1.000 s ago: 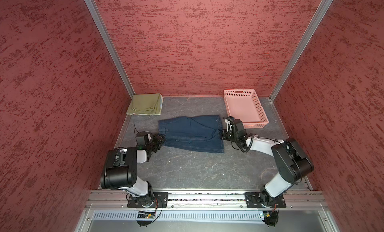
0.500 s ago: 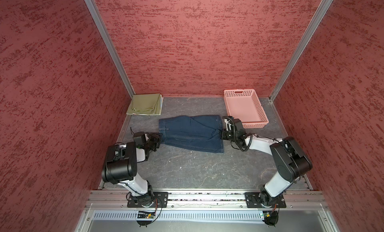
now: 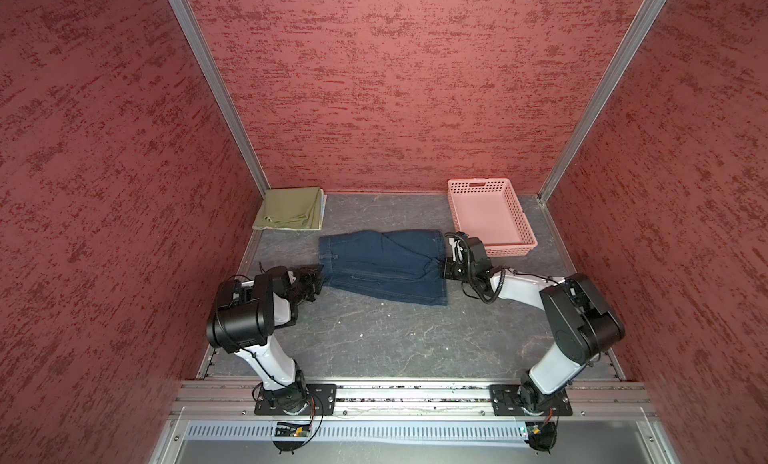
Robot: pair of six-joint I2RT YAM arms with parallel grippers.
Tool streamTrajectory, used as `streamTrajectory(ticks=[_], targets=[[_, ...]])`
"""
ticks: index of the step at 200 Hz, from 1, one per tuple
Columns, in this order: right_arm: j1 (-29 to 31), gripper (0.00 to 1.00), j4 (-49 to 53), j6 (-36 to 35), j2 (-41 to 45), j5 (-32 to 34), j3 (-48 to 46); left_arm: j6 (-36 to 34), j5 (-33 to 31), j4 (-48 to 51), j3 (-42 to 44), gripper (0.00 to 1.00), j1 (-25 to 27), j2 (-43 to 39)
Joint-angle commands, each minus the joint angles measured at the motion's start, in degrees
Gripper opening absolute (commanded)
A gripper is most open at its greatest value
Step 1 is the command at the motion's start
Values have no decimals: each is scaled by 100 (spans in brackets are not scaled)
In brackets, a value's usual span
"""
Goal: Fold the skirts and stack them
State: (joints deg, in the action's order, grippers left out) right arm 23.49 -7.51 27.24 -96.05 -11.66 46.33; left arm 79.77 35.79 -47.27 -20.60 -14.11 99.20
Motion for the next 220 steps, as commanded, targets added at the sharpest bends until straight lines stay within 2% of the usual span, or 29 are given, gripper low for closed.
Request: streamTrajectory(ticks=[1,61,119,140,182,220], targets=[[13,0,-189,95,-19,-76,-60,288,135,467,163,44,2,209],[11,0,-168,71,93,-47,-145,647,-239,157,204,44,135,594],[11,0,-168,52,160,-53,-188,2018,-164,-2067,413,44,157,1869],[15,0,-179,52,161,-66,-208,2250,-134,-2552,456,44,157,2146],[8,0,-207,68,168,-64,-236,1624,-200,-1736,422,44,164,1817],[14,0,-182,62,197,-48,-222,560,-577,-27,155,44,226,1136]])
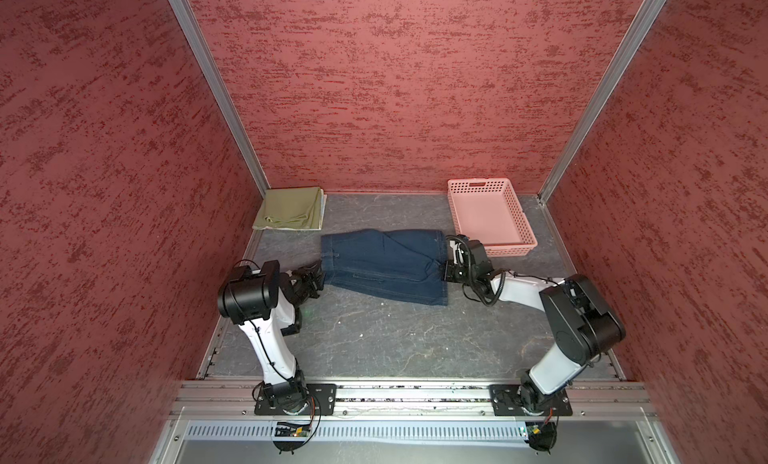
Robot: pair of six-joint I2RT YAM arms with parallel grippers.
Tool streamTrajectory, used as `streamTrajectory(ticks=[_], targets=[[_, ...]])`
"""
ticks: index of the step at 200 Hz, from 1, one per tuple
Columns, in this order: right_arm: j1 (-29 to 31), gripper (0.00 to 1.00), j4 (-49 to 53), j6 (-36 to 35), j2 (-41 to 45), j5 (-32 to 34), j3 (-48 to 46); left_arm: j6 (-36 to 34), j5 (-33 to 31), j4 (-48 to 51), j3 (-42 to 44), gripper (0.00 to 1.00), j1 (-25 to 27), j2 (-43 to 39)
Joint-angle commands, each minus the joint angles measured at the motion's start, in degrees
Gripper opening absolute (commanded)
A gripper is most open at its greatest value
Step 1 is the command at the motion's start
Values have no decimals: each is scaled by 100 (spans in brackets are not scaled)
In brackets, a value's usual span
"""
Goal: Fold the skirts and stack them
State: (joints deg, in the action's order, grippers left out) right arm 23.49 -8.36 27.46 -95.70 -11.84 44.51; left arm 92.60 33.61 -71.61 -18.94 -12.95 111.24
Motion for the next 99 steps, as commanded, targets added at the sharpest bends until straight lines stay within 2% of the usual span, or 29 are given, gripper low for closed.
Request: streamTrajectory(ticks=[1,18,37,64,77,99], targets=[[15,0,-96,40,159,-26,-40,-751,-378,2438,-12,44,114,-85],[13,0,-96,40,183,-21,-58,-1140,-621,2959,-134,44,179,-371],[17,0,-96,27,183,-18,-69,-1435,-810,3120,-256,42,231,-465],[15,0,-95,40,191,-15,-81,-1521,-917,2863,-296,32,299,-350],[15,0,-99,44,197,-3,-82,-1494,-925,2633,-288,22,347,-251],[11,0,-87,40,201,6,-82,-1442,-943,2317,-259,11,420,-186]])
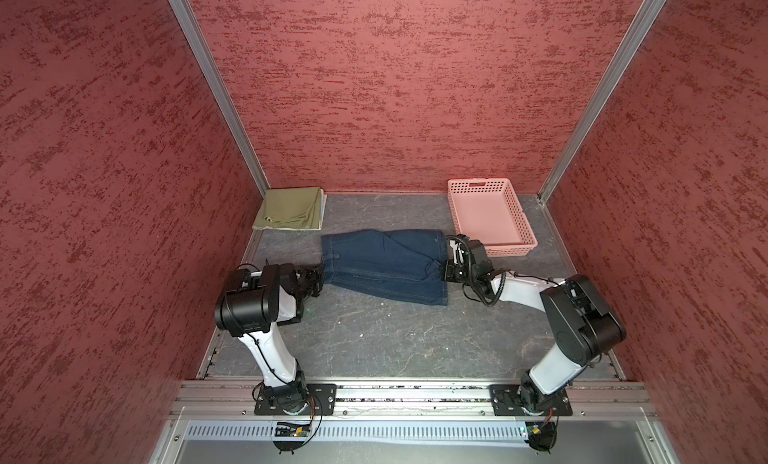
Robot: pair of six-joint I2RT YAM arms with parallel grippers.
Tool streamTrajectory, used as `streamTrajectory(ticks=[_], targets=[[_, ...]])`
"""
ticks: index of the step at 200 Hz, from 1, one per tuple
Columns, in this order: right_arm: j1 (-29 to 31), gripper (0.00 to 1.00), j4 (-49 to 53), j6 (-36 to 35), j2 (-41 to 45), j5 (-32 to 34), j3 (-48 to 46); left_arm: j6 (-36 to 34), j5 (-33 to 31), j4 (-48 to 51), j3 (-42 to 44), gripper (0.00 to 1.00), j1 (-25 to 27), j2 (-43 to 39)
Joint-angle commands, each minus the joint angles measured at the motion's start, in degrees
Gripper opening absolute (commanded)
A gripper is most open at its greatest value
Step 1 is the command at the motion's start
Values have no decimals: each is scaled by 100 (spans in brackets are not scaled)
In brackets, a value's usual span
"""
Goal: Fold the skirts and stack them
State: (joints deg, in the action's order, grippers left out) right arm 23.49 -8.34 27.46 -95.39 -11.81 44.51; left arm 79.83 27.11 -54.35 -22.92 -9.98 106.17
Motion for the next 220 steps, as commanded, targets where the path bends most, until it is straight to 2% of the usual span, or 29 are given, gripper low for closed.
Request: streamTrajectory(ticks=[1,18,34,65,121,177,220], targets=[[9,0,-85,40,171,8,-74,-163,-298,578,138,11,134,323],[13,0,-68,28,176,28,-57,-153,-312,506,132,4,154,241],[12,0,1,17,181,97,8,-178,-312,639,74,3,145,60],[3,0,234,-106,256,356,248,-430,-237,1471,-302,0,110,-477],[-22,0,799,-351,493,596,883,-1039,-18,3113,-1150,0,-67,-1336],[-20,0,1189,-343,1145,722,1004,-1486,304,3815,-1356,0,-408,-1994],[-12,0,1355,-227,1629,707,753,-1694,560,3875,-1175,0,-540,-2070]])
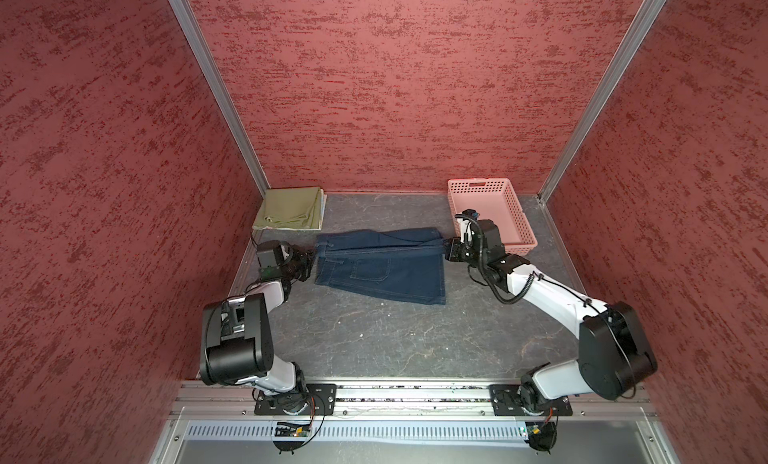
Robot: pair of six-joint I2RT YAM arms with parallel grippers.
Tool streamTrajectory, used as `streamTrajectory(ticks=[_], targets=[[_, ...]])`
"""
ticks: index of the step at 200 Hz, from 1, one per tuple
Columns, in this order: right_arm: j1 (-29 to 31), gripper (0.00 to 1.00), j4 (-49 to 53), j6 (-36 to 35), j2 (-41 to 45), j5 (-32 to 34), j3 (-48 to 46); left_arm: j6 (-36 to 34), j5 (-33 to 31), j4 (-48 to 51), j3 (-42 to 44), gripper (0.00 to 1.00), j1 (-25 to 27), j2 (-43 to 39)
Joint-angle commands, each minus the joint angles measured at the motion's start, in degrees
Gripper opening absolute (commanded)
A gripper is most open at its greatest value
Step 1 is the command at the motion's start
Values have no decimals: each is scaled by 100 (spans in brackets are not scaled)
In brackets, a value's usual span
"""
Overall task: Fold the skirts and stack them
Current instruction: 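Slide the folded skirt nearer the robot with both grippers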
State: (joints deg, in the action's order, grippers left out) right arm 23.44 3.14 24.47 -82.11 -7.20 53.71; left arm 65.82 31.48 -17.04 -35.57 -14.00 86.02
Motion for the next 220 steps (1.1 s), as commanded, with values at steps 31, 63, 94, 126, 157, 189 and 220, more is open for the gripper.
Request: streamTrajectory(ticks=[31,63,94,126,157,189,220], targets=[[44,0,284,240,587,228,-440,-384,207,63,328,0,-194,-25],[249,0,249,455,752,288,-759,-564,210,119,516,0,-316,27],[485,0,60,706,663,299,-1150,-724,200,106,563,0,-360,299],[717,0,-289,908,278,315,-1560,-763,153,-78,594,0,-358,709],[767,0,-491,963,-83,341,-1815,-829,123,-161,584,0,-358,1008],[769,0,-486,928,-272,351,-1840,-952,16,-7,542,0,-351,1067],[801,0,-365,950,-219,299,-1869,-1008,-123,203,458,2,-351,948]])
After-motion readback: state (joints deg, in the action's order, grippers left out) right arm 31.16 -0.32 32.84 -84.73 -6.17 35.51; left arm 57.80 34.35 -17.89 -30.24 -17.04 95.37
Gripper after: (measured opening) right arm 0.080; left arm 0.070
